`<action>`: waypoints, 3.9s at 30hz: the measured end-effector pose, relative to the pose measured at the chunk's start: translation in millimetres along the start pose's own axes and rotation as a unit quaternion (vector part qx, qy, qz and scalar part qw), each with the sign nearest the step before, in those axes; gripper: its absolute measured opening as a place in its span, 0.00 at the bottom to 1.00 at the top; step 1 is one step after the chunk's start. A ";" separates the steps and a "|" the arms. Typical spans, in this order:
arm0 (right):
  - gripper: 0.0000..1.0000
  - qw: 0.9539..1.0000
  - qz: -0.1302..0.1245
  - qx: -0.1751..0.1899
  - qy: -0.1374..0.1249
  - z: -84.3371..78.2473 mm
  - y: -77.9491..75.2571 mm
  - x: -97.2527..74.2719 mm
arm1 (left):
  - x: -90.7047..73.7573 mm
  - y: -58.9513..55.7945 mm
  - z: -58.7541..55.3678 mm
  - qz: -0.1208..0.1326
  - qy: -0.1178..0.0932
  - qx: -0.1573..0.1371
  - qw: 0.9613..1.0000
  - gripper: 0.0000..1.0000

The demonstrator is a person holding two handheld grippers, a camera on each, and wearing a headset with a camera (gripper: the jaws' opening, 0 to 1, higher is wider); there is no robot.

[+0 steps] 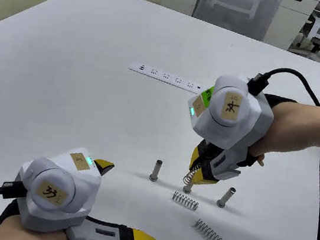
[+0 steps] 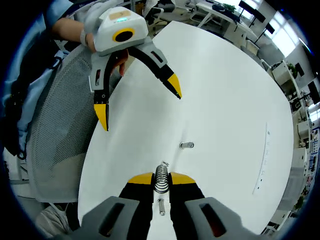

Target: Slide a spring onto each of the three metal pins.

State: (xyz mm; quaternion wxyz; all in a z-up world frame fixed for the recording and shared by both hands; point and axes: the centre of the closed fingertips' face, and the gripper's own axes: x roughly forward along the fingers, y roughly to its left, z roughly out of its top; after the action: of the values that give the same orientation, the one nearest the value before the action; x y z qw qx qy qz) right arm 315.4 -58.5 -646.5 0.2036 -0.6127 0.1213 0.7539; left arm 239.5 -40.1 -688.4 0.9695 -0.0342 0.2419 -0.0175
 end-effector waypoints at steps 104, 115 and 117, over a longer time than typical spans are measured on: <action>0.13 0.995 0.032 -0.049 0.083 13.1 -51.6 87.6 | 6.8 -1.2 -15.2 -0.014 0.018 -0.023 0.999 0.88; 0.17 0.996 0.025 -0.040 0.075 13.1 -51.2 84.1 | 6.1 -2.5 -12.8 -0.015 0.012 -0.027 0.999 0.88; 0.19 0.997 0.027 -0.035 0.070 13.4 -49.6 82.0 | 6.1 -2.8 -11.4 -0.015 0.007 -0.028 0.999 0.87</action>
State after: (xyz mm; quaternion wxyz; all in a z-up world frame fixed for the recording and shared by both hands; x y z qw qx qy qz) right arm 312.7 4.4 -720.1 0.1527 -0.6674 0.1253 0.7180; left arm 239.4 -43.8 -701.1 0.9660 -0.0650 0.2490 -0.0258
